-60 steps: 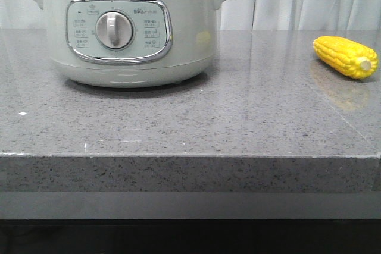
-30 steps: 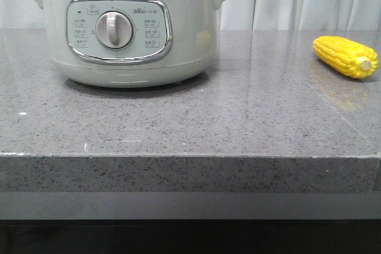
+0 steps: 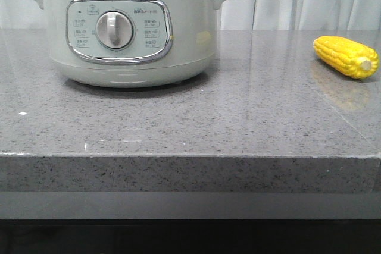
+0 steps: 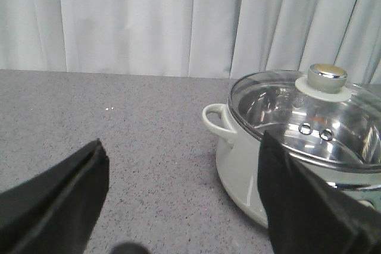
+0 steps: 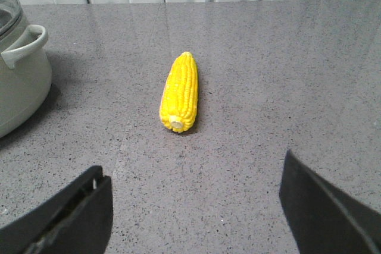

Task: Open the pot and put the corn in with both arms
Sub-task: 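Grasp the glass lid knob with the left gripper, then lift the glass lid off the pot with the left gripper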

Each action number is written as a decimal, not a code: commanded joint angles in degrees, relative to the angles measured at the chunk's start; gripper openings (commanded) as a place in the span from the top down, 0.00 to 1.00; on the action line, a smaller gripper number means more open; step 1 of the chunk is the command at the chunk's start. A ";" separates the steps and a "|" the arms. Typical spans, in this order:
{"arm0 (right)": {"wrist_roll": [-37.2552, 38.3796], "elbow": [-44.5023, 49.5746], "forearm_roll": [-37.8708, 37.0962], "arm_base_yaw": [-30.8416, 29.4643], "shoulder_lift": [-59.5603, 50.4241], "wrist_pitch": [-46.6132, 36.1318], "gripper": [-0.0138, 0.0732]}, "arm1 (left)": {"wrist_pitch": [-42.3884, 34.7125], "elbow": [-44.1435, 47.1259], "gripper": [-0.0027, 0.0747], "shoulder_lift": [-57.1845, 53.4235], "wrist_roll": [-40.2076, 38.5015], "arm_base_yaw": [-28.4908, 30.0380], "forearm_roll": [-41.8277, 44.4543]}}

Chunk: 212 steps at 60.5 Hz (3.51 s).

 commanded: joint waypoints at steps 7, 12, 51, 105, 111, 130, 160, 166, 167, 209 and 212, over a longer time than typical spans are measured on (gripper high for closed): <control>-0.10 -1.59 -0.50 -0.21 1.00 -4.75 0.15 | -6.97 -5.26 0.29 7.69 0.84 -4.36 -1.10; -0.10 -1.59 -0.50 -0.21 1.00 -4.75 0.15 | -9.35 -6.72 0.29 11.62 0.84 -7.51 -1.10; -0.10 -1.59 -0.50 -0.21 1.00 -4.75 0.15 | -20.93 -30.06 0.30 46.72 1.41 -22.32 -2.12; -0.10 -1.59 -0.50 -0.21 1.00 -4.97 0.15 | -17.64 -44.54 0.30 65.44 1.41 -22.32 -2.75; -0.10 -1.59 -0.50 -0.21 1.00 -4.97 0.15 | -16.17 -44.54 0.30 65.55 1.41 -22.32 -2.53; -0.10 -1.59 -0.50 -0.21 1.00 -4.97 0.15 | -15.77 -44.54 0.61 65.55 1.41 -22.32 -2.53; -0.10 -1.59 -0.50 -0.21 1.00 -4.97 0.15 | -13.90 -55.44 0.65 61.87 1.41 -22.32 -2.53; -0.10 -1.59 -0.50 -0.21 1.00 -4.90 0.15 | -11.39 -57.28 0.65 59.32 1.41 -22.32 -2.53; -0.10 -1.59 -0.50 -0.21 1.00 -4.89 0.15 | -10.44 -57.47 0.65 58.93 1.41 -22.32 -2.53; -0.10 -1.59 -0.50 -0.21 1.00 -2.95 0.15 | 4.77 -32.34 0.65 27.89 1.41 -14.35 1.81; -0.10 -1.59 -0.50 -0.21 1.00 -2.39 0.15 | 4.77 -29.23 0.65 25.65 1.41 -14.35 1.81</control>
